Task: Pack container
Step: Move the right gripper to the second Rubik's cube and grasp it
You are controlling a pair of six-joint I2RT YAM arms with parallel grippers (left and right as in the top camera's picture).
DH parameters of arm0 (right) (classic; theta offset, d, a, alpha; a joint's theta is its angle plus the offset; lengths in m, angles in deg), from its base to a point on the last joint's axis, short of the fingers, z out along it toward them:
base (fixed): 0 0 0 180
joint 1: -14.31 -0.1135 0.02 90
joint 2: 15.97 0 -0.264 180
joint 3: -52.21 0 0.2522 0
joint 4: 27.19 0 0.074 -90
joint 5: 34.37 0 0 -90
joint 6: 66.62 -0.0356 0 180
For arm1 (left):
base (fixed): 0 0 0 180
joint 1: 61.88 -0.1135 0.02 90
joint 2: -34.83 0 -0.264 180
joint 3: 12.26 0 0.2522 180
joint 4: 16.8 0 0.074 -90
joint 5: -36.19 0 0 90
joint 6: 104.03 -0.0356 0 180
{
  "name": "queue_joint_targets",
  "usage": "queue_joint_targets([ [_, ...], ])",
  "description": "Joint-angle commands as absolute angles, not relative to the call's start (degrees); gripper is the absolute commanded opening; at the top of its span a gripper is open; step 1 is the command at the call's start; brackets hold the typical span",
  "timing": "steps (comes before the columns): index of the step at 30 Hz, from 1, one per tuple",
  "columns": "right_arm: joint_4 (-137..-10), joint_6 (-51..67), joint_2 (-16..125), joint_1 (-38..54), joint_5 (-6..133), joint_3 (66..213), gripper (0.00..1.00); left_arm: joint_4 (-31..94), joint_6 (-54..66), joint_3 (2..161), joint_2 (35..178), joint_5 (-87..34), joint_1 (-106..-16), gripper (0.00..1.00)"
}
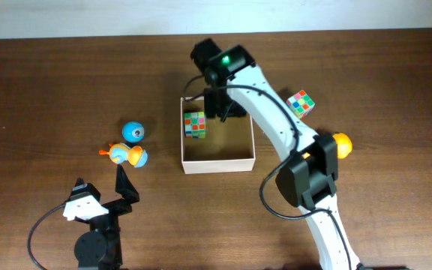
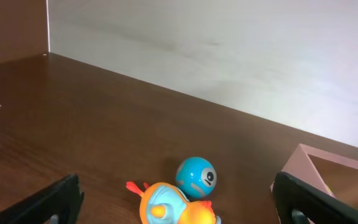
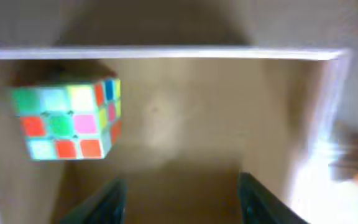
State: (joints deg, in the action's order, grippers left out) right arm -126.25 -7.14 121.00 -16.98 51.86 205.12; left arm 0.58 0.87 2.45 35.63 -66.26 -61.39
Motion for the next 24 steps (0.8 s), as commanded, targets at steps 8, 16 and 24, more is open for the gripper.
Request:
queue_joint_targets([
  [8,-138.2,-7.2,120.0,-6.9,40.6,224.5,0.57,0.4,0.0,2.1,35.2,-66.7,-61.7,0.99],
  [16,-135.5,-7.9,120.3,2.8,46.5,222.8,0.58,0.4,0.0,2.1,35.2,-66.7,-61.7,0.99],
  [24,-132.9,-13.6,120.4,6.3,48.0,217.5,0.57,0.4,0.0,2.1,35.2,-66.7,-61.7,0.99],
])
